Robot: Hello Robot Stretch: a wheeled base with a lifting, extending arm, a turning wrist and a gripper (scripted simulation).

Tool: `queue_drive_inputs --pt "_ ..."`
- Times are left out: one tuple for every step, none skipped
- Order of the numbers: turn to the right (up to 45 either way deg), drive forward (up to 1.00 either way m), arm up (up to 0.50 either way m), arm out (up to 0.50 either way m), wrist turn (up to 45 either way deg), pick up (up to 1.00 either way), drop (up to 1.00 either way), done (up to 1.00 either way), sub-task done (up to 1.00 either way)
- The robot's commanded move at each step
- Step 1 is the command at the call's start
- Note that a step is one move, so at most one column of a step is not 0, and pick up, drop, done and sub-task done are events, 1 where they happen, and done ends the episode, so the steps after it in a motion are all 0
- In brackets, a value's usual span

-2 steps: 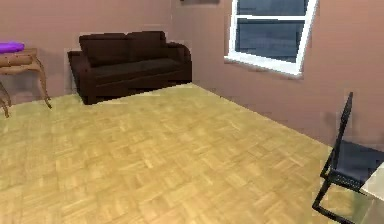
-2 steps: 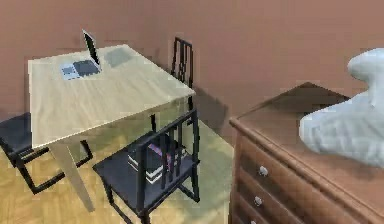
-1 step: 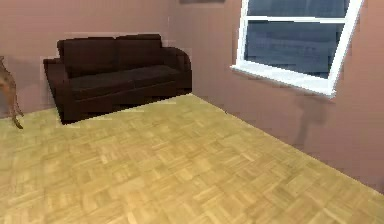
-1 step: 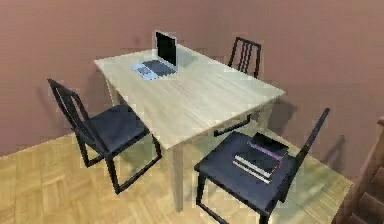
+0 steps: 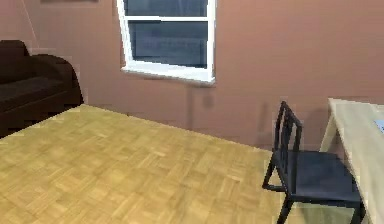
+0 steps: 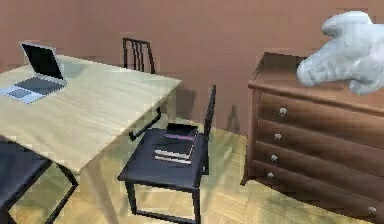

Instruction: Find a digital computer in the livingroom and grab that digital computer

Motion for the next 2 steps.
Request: queue_drive_inputs --pt "0.0 0.25 0.0 0.0 0.0 0.0 0.0 0.0 0.0" --pt "-30.0 0.0 0.0 0.0 0.0 0.0 0.0 0.0 0.0"
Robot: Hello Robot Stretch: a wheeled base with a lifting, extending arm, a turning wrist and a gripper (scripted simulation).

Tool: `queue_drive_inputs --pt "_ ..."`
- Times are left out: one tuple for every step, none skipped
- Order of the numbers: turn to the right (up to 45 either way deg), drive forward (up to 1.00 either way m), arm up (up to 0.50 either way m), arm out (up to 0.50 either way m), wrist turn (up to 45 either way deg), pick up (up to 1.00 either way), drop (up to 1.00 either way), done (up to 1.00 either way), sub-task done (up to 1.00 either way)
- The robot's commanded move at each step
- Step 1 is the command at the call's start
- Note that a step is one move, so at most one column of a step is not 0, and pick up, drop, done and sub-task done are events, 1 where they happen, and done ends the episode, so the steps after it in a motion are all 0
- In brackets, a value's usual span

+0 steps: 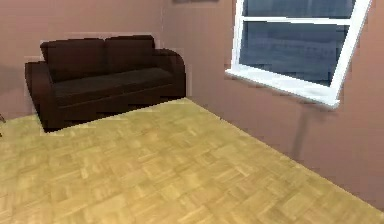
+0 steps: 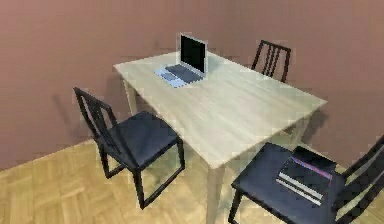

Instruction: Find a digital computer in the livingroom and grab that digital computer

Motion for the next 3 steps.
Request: queue_drive_inputs --pt "45.0 0.0 0.0 0.0 0.0 0.0 0.0 0.0 0.0" --pt "9.0 0.0 0.0 0.0 0.0 0.0 0.0 0.0 0.0" --pt "0.0 0.75 0.0 0.0 0.0 0.0 0.0 0.0 0.0"
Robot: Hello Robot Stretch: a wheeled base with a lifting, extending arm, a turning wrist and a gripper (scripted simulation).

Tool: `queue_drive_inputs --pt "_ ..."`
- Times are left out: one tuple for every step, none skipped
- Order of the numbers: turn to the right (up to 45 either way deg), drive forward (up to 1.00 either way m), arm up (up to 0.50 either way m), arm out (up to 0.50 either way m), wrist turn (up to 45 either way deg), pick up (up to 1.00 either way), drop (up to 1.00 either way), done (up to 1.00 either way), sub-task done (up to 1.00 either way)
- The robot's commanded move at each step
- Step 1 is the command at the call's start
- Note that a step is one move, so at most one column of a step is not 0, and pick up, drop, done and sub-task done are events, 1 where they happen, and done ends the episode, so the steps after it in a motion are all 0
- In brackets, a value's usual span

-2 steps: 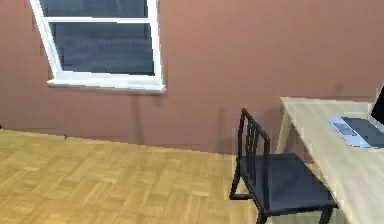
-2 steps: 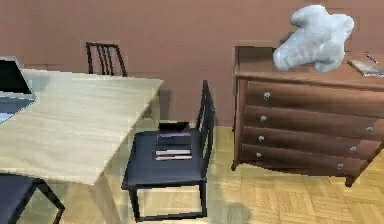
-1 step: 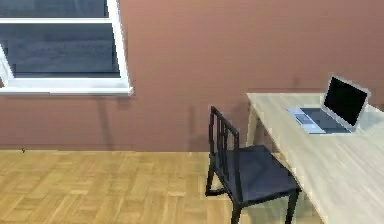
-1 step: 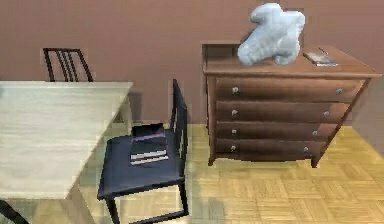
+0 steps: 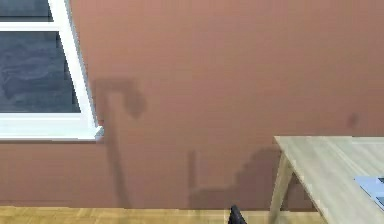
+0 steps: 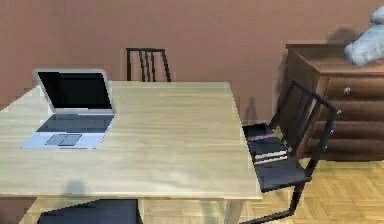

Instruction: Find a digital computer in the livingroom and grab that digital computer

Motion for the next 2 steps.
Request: queue_drive_inputs --pt "-30.0 0.0 0.0 0.0 0.0 0.0 0.0 0.0 0.0" --pt "0.0 0.0 0.5 0.0 0.0 0.0 0.0 0.0 0.0"
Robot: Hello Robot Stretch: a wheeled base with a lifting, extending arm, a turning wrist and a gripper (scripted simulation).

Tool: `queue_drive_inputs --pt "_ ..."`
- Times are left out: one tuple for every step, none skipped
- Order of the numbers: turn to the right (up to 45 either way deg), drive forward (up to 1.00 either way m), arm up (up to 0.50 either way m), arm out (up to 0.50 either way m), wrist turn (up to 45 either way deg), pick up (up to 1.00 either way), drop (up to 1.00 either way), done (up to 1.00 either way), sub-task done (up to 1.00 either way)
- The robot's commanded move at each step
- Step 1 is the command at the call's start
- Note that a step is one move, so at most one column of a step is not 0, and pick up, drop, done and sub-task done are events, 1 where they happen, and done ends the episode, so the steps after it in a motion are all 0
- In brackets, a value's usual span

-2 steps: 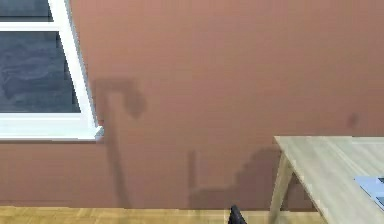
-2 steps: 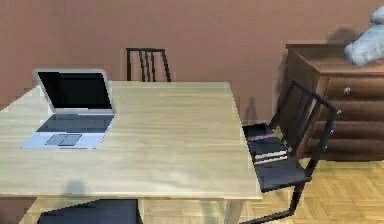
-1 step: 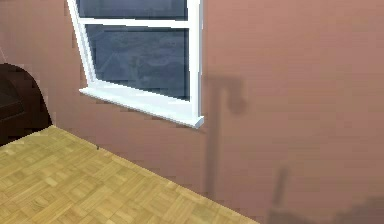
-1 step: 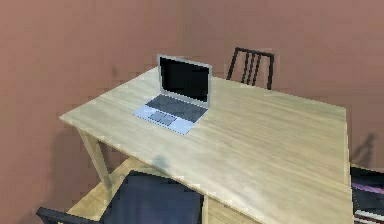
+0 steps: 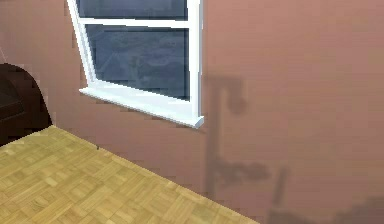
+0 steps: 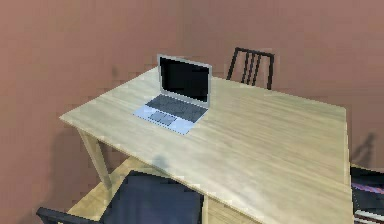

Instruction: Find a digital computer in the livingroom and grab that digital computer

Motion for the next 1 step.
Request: queue_drive_inputs --pt "0.0 0.0 0.34 0.0 0.0 0.0 0.0 0.0 0.0"
